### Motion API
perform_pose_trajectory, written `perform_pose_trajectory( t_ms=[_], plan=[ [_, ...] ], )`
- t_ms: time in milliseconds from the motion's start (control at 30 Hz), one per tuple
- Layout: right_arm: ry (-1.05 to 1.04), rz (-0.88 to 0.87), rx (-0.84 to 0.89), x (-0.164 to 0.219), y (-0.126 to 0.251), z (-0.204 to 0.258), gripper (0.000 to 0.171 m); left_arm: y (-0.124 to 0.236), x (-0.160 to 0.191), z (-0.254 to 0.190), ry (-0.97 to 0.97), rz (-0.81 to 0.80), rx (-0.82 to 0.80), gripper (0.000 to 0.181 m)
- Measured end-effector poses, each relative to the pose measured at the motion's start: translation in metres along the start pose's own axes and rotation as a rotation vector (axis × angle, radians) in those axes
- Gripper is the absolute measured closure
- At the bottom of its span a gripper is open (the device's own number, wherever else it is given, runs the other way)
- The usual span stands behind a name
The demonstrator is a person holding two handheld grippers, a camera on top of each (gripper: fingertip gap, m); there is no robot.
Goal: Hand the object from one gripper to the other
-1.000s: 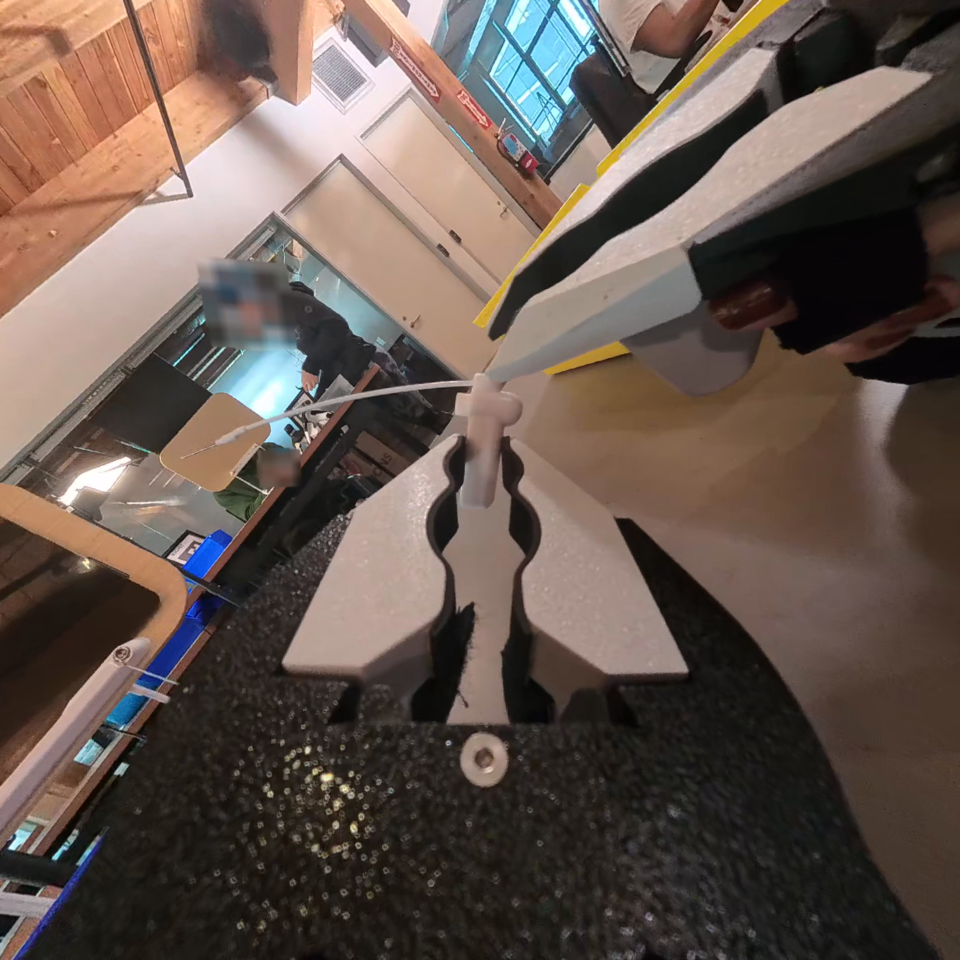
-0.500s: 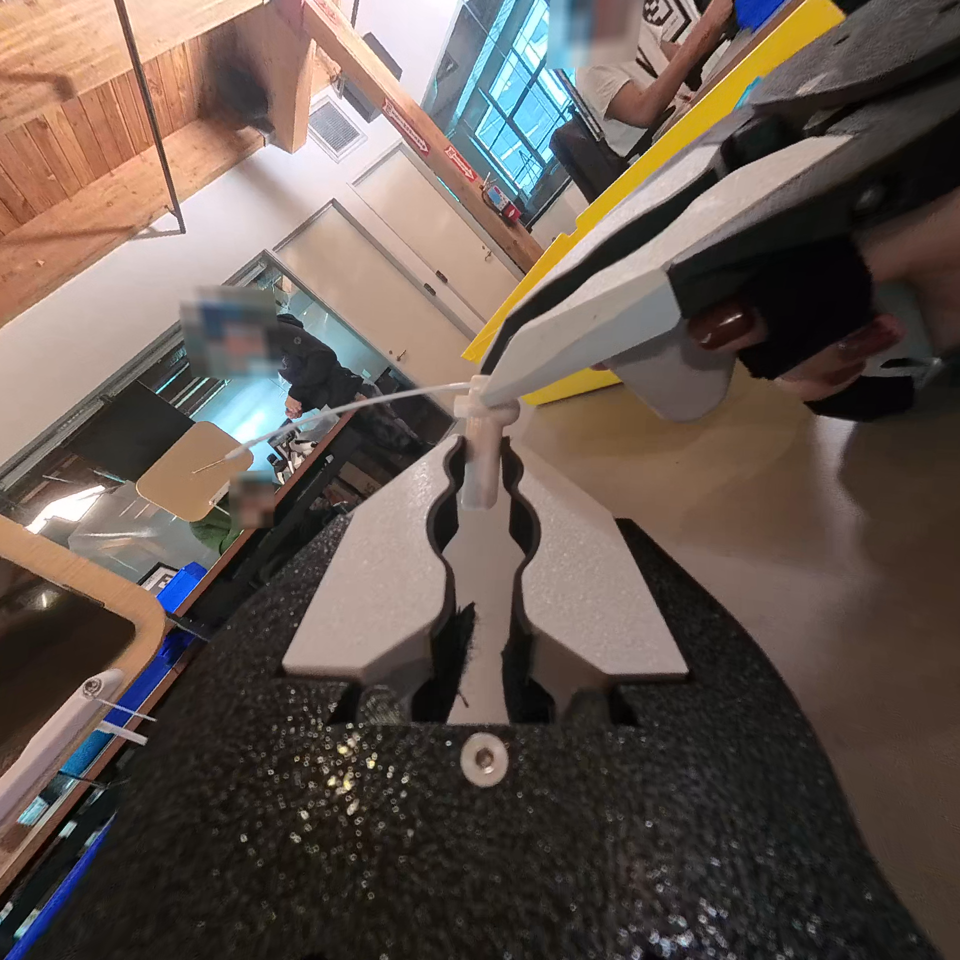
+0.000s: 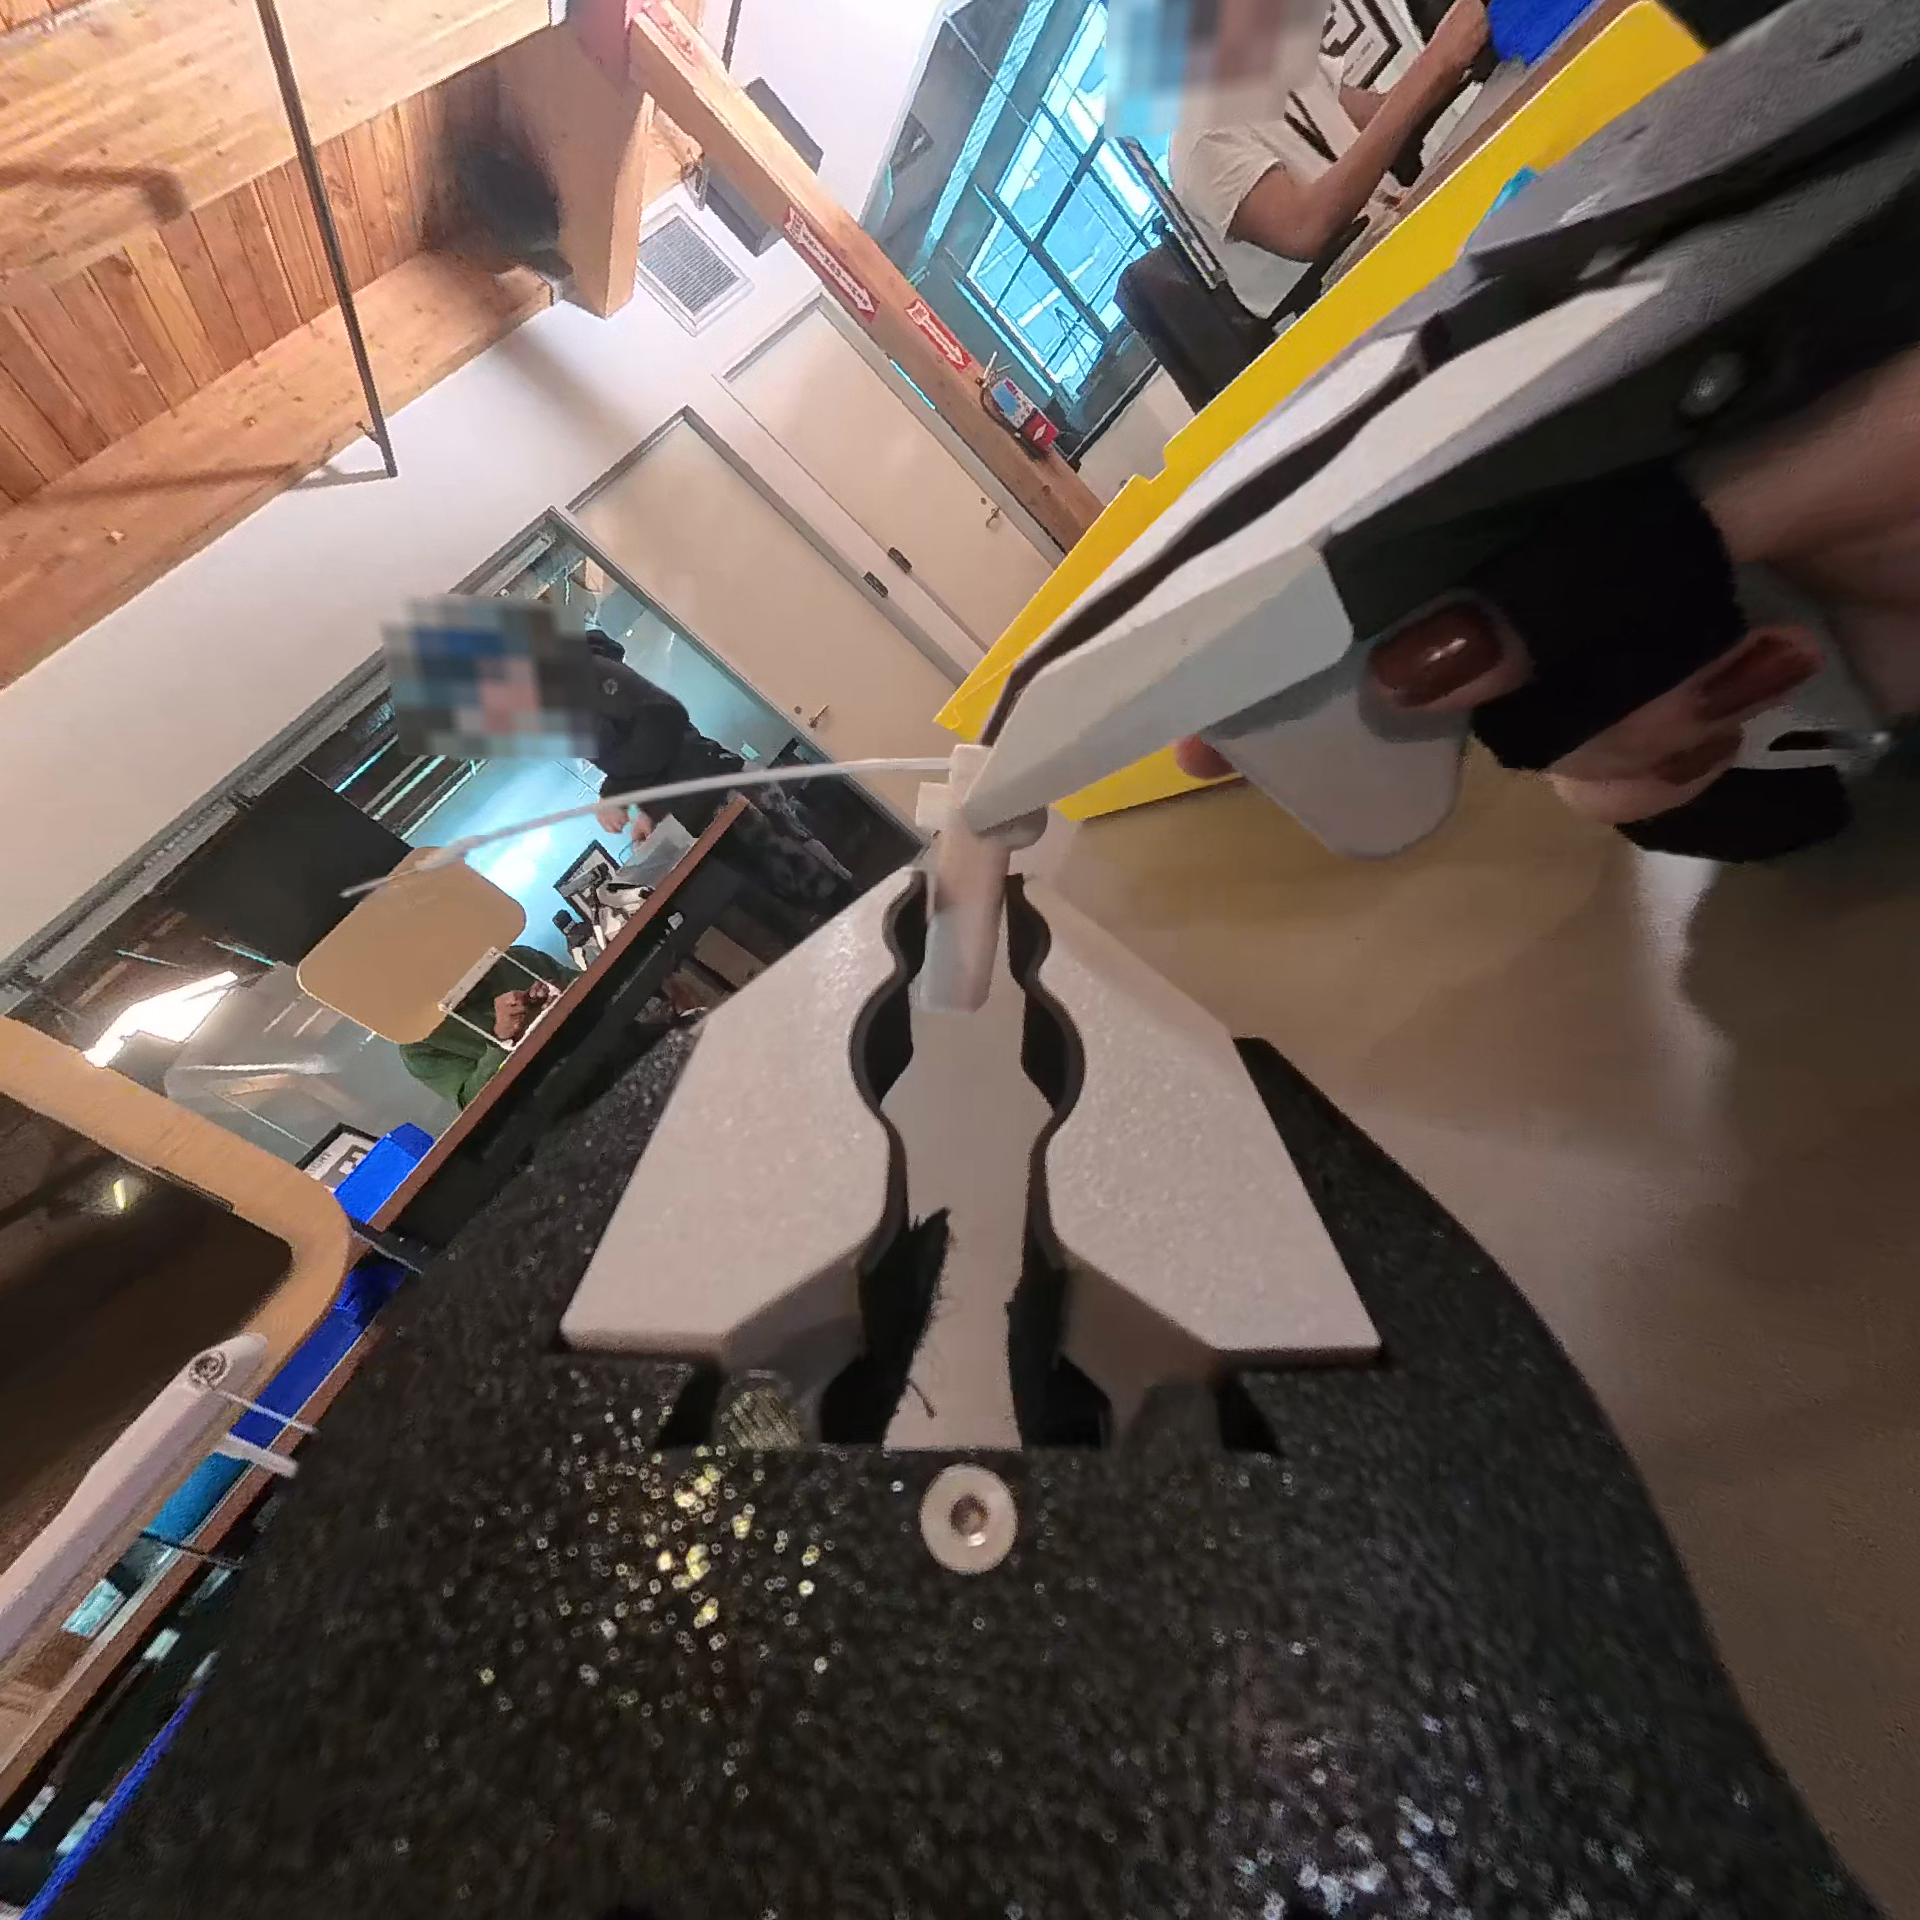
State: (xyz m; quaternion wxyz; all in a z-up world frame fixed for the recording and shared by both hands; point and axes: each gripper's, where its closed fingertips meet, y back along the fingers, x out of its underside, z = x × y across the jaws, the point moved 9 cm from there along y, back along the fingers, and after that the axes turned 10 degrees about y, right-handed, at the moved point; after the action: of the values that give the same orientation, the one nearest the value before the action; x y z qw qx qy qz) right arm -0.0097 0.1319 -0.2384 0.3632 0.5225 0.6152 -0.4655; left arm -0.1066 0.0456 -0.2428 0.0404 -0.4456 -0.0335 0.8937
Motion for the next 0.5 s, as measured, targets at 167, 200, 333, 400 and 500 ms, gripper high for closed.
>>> perform_pose_trajectory(
  t_ms=[167,200,333,400,500],
  plan=[
    [0.229,0.149,0.169,0.006,-0.002,-0.002,0.161,0.0,0.004,0.006,0.046,0.035,-0.071,0.151],
    [0.245,0.176,0.189,0.008,-0.003,-0.003,0.161,-0.001,0.006,0.008,0.074,0.059,-0.081,0.149],
    [0.272,0.228,0.257,0.01,-0.002,-0.009,0.161,-0.005,0.019,0.019,0.194,0.159,-0.135,0.145],
    [0.287,0.244,0.284,0.011,-0.002,-0.01,0.161,-0.005,0.022,0.023,0.235,0.173,-0.153,0.144],
    [0.345,0.272,0.319,0.011,-0.002,-0.009,0.161,-0.004,0.024,0.025,0.266,0.178,-0.161,0.143]
  ],
)
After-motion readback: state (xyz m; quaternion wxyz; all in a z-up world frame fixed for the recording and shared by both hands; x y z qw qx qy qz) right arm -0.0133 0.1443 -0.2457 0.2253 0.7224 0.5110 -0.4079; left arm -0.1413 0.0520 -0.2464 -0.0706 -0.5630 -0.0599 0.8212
